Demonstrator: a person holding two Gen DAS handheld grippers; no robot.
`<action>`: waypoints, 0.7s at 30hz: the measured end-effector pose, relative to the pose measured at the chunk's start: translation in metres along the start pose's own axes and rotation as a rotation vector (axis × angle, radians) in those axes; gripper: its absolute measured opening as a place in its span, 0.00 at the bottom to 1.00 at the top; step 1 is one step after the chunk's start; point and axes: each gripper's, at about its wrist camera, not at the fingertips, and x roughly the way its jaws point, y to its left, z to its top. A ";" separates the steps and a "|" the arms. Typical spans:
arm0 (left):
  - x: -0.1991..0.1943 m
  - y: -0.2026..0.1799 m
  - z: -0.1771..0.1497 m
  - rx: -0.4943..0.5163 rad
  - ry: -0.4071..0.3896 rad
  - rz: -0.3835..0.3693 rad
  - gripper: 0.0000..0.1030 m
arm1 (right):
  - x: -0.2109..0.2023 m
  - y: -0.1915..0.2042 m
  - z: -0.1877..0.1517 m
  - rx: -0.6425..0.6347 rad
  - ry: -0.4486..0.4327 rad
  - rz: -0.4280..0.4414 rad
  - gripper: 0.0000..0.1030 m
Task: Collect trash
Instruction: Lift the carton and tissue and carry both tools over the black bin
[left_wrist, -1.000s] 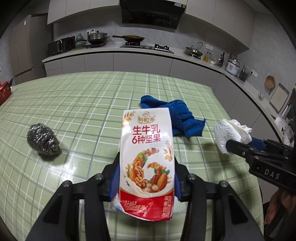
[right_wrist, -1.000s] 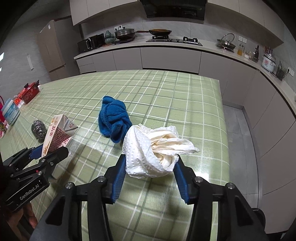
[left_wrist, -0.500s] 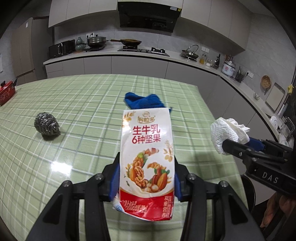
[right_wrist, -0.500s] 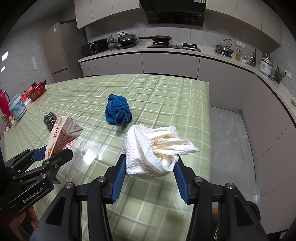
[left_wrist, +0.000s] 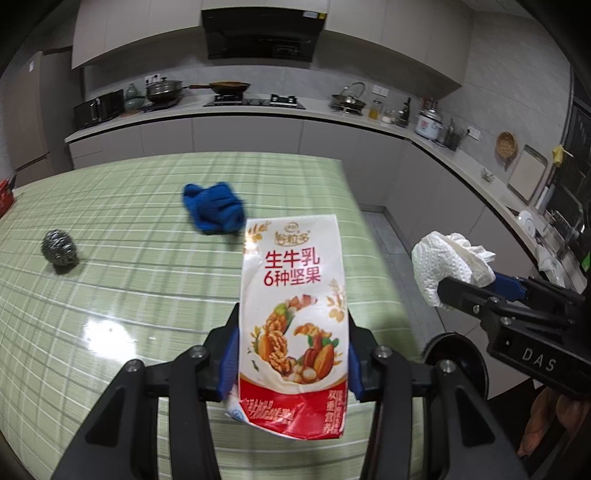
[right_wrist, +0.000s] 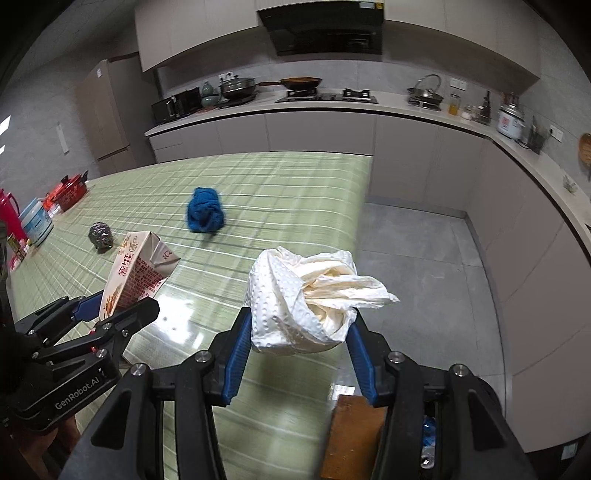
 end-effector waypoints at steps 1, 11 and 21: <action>-0.001 -0.006 -0.002 0.004 -0.001 -0.005 0.47 | -0.005 -0.008 -0.002 0.007 -0.002 -0.008 0.51; 0.002 -0.094 -0.010 0.079 0.006 -0.090 0.47 | -0.051 -0.094 -0.030 0.083 -0.016 -0.086 0.51; 0.020 -0.192 -0.034 0.146 0.055 -0.193 0.47 | -0.093 -0.192 -0.075 0.168 0.005 -0.182 0.51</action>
